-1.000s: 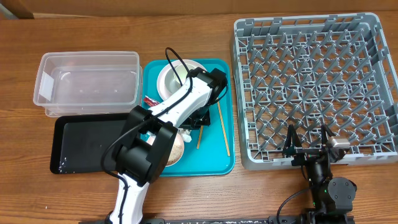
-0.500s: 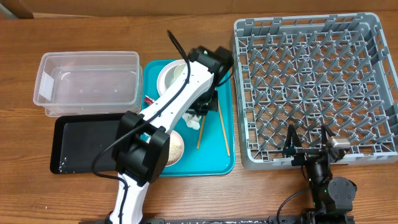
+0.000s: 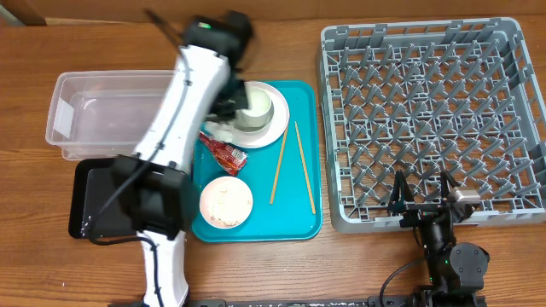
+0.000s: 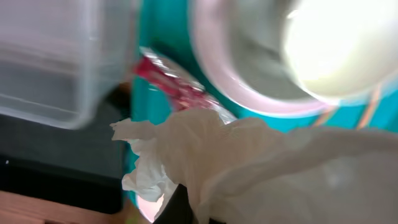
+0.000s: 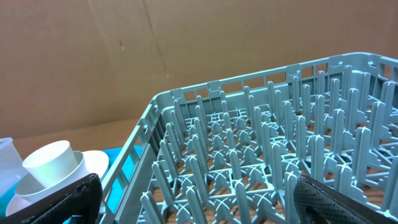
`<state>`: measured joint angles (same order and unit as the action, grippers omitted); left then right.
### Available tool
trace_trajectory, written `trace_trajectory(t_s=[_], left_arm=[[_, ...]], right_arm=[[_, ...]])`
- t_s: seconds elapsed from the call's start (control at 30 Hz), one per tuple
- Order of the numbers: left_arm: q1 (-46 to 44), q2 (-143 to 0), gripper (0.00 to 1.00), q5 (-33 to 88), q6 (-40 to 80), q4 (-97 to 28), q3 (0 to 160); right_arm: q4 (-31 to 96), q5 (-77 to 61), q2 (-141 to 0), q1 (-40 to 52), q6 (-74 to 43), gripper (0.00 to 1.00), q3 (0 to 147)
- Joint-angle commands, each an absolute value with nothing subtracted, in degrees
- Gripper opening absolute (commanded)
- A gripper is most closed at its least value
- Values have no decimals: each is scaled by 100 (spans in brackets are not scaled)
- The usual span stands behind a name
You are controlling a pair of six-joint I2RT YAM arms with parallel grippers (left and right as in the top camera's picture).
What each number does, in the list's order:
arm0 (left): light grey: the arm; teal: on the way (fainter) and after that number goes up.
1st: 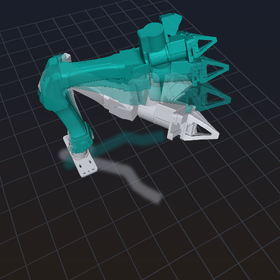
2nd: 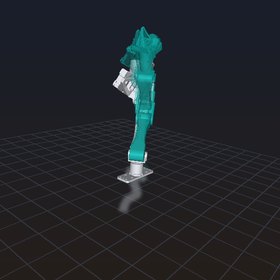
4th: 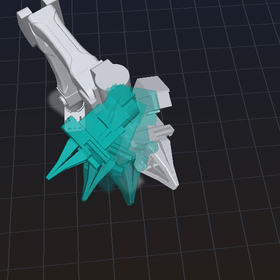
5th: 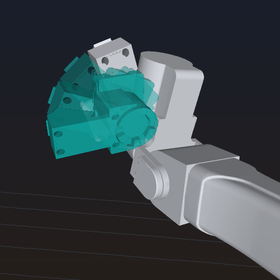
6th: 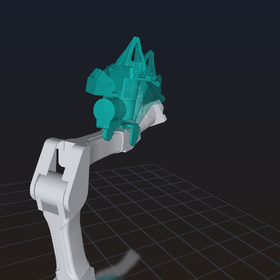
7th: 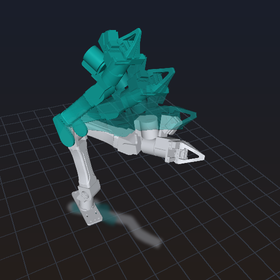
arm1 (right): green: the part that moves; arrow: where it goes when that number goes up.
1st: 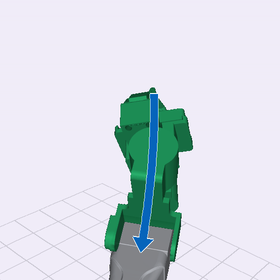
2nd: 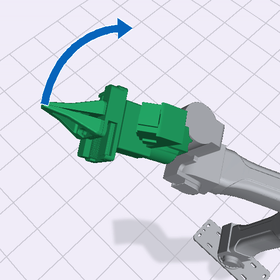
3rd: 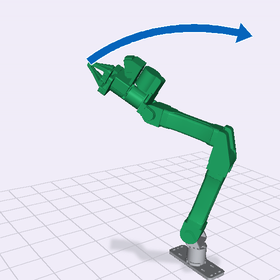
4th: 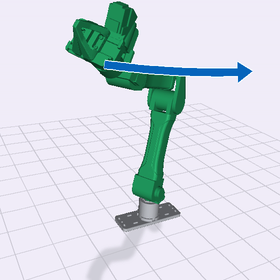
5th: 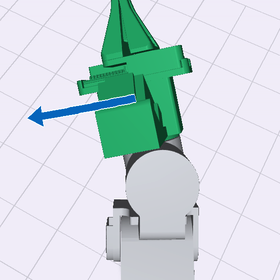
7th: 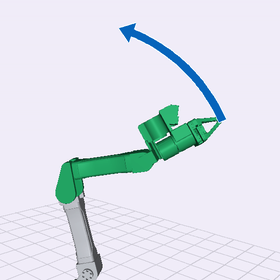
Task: Sort waste into correct bins and load items into the dishwasher
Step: 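Lift the tissue with the left gripper and drop it into the clear bin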
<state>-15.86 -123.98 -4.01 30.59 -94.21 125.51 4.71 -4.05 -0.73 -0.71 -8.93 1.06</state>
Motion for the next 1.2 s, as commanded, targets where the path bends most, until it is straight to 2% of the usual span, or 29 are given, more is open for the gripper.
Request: trace_trajectory(t_s=[0.0, 0.2, 0.43, 0.93, 0.97, 1.0, 1.03, 1.07, 1.1, 1.17], left_arm=[[-869, -12392, 4, 255, 2810, -9470, 12665], [71, -12394, 4, 755, 2635, -9461, 12663], [838, -12398, 4, 440, 2635, -9290, 12549], [1199, -12407, 6, 89, 2633, -8112, 11690], [1199, -12407, 9, 89, 2635, -8055, 11653], [1199, -12407, 22, 89, 2633, -8025, 11638], [1199, -12407, 38, 89, 2630, -8007, 11638], [1199, -12407, 69, 89, 2628, -8001, 11638], [1199, -12407, 89, 97, 2596, -7985, 11640], [1199, -12407, 95, 110, 2545, -7985, 11640]], right_arm=[[443, -397, -16, -75, -851, 100, 45], [443, -397, -16, -75, -851, 100, 45], [443, -397, -16, -75, -851, 100, 45], [443, -397, -16, -75, -851, 100, 45], [443, -397, -16, -75, -851, 100, 45], [443, -397, -16, -75, -851, 100, 45], [443, -397, -16, -78, -851, 100, 45], [443, -397, -16, -75, -851, 100, 45], [443, -397, -16, -75, -851, 100, 45], [443, -397, -16, -75, -851, 100, 45]])
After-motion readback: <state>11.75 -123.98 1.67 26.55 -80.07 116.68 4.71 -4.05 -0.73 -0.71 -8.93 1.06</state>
